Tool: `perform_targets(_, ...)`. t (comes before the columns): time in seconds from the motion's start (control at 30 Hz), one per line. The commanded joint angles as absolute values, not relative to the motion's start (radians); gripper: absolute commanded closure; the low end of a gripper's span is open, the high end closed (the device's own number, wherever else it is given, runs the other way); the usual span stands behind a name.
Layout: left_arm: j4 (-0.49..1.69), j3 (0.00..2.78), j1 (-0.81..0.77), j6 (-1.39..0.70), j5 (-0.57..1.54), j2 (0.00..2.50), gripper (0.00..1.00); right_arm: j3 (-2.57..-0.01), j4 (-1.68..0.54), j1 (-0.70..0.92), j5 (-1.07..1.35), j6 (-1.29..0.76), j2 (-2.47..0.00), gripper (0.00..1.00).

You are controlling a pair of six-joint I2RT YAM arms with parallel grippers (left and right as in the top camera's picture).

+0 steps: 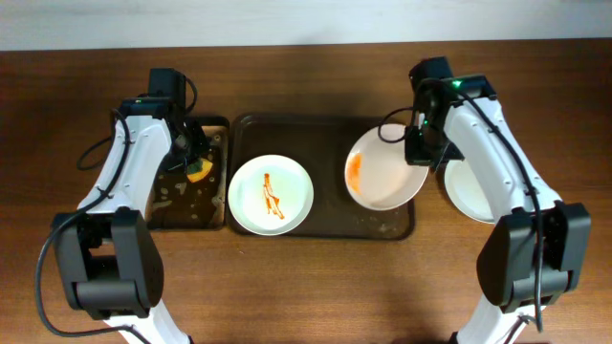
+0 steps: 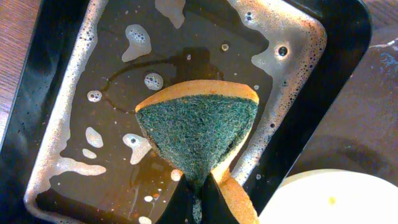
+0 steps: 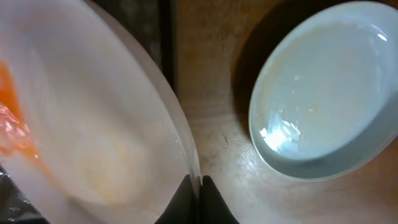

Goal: Clean dirty plates on tray and stack at the side
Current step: 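Lift the plate with the right gripper and stack it on the side plate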

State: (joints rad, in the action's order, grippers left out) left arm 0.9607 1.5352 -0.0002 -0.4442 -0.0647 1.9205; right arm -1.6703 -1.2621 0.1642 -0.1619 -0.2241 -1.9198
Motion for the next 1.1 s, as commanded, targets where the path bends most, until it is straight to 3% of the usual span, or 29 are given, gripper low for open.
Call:
perform_targets(0.0, 0.960, 1.540, 0.003, -0.431, -0.079, 1.896, 1.00, -1.695, -1.279, 0.196, -0.305, -0.234, -1.914, 0.96)
perform_targets(0.37, 0.960, 1.540, 0.003, -0.431, -0.079, 1.896, 1.00, -1.694, -1.356, 0.204, -0.221, -0.263, -1.914, 0.96)
perform_targets(0.6, 0.961, 1.540, 0.003, -0.431, -0.079, 1.896, 1.00, -1.697, -1.171, 0.181, -0.262, -0.297, -1.914, 0.96)
perform_targets(0.87, 0.962, 1.540, 0.003, -0.431, -0.079, 1.896, 1.00, -1.696, -1.306, 0.185, -0.259, -0.296, -1.914, 0.96)
perform_targets(1.07, 0.962, 1.540, 0.003, -0.431, -0.079, 1.896, 1.00, -1.703, -1.206, 0.171, -0.270, -0.295, -1.914, 0.96)
